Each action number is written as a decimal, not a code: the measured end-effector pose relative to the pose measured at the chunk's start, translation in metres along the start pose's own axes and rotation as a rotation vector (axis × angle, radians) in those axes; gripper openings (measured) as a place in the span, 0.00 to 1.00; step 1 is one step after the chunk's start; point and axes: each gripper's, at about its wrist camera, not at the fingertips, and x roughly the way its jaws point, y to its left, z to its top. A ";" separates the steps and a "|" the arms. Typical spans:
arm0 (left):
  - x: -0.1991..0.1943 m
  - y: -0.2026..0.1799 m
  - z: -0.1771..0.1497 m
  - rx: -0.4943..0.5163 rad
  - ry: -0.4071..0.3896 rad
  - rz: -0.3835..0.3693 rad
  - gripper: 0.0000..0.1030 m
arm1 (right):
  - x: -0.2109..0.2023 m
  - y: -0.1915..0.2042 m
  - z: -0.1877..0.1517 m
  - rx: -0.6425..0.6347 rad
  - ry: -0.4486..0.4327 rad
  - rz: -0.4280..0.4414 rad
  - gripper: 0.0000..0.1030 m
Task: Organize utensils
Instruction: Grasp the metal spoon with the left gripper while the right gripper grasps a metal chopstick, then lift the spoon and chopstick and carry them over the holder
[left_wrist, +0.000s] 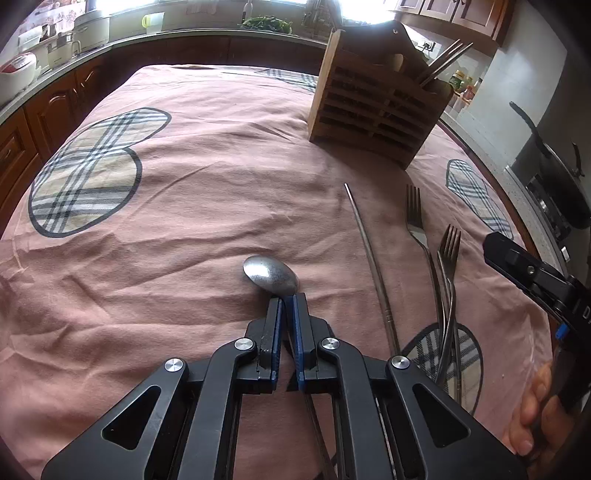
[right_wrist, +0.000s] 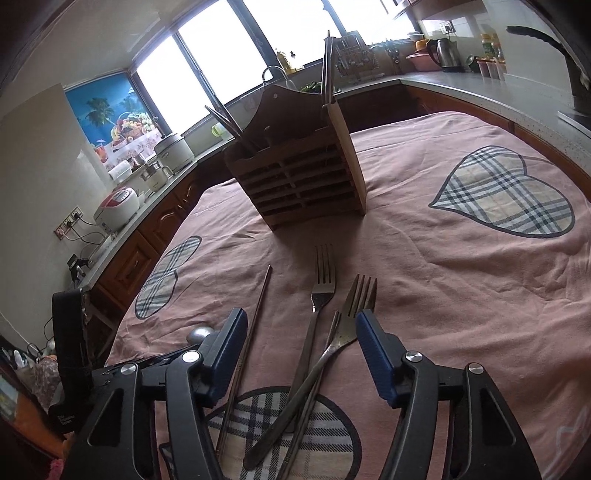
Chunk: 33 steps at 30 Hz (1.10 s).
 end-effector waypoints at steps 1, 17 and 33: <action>-0.002 0.005 0.001 -0.007 -0.001 -0.002 0.05 | 0.008 0.004 0.002 -0.010 0.015 0.006 0.51; -0.018 0.049 0.022 -0.136 -0.073 -0.063 0.03 | 0.125 0.058 0.028 -0.222 0.211 -0.104 0.26; -0.058 0.039 0.025 -0.118 -0.151 -0.100 0.03 | 0.043 0.042 0.044 -0.104 0.102 0.034 0.04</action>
